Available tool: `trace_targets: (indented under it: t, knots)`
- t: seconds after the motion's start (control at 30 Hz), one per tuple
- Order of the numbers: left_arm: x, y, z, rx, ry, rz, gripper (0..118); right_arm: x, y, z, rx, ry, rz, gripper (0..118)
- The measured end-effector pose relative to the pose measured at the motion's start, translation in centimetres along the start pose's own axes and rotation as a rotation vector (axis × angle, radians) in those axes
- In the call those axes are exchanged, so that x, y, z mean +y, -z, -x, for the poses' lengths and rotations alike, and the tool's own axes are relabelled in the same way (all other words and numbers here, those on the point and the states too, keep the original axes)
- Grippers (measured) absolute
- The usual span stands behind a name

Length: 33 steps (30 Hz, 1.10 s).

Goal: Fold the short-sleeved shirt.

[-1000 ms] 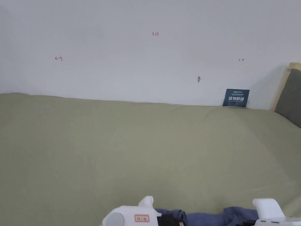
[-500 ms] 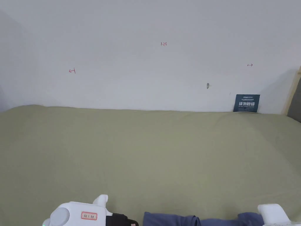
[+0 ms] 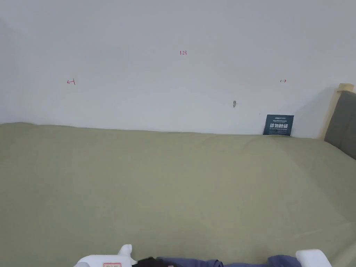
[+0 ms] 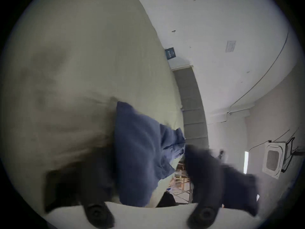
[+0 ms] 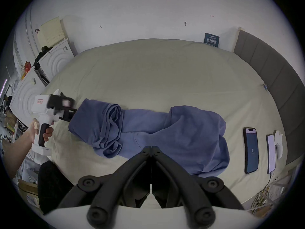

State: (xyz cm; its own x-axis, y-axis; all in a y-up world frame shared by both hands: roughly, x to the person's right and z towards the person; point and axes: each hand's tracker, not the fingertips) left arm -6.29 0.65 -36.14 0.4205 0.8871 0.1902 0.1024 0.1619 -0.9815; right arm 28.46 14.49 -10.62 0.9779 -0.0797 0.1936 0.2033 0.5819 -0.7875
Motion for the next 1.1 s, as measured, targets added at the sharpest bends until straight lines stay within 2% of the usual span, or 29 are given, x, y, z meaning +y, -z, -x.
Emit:
trace_targets:
  t: [0.07, 0.1, 0.13, 0.23, 0.33, 0.43, 0.7, 0.83, 1.1]
  knots:
    - [-0.6, 0.9, -0.3, 0.182, 0.067, 0.003, 9, -0.1, 0.2, 0.0, -0.001, 0.001, 0.006, 0]
    - [-0.7, 0.4, 0.2, 0.041, 0.024, -0.024, 9, -0.2, 0.3, 0.1, -0.002, 0.0, 0.009, 0]
    - [-0.7, -0.1, 0.3, 0.009, -0.019, -0.044, 9, -0.2, 0.3, 0.2, -0.002, -0.002, 0.012, 0]
    - [-0.5, -2.5, -0.2, 0.103, 0.043, -0.083, 9, 0.0, 0.4, 0.7, 0.001, -0.011, 0.017, 0]
    - [-0.4, -5.4, -0.8, 0.145, -0.001, -0.096, 9, 0.3, 0.3, 1.4, 0.005, -0.025, 0.007, 0]
    - [-0.2, -10.2, -1.1, 0.181, 0.043, -0.128, 9, 0.6, 0.2, 2.3, 0.021, -0.031, 0.002, 0]
    - [-0.5, -25.1, -1.7, 0.439, 0.061, -0.267, 9, 1.2, 0.8, 5.3, 0.054, -0.082, 0.002, 0]
    - [-1.7, -24.9, -4.6, 0.428, 0.064, -0.282, 9, 1.1, 1.5, 6.3, 0.067, -0.097, 0.019, 0]
    - [-1.0, -13.9, -11.0, 0.291, 0.193, -0.141, 9, 0.9, 1.5, 5.6, 0.071, -0.062, 0.025, 0]
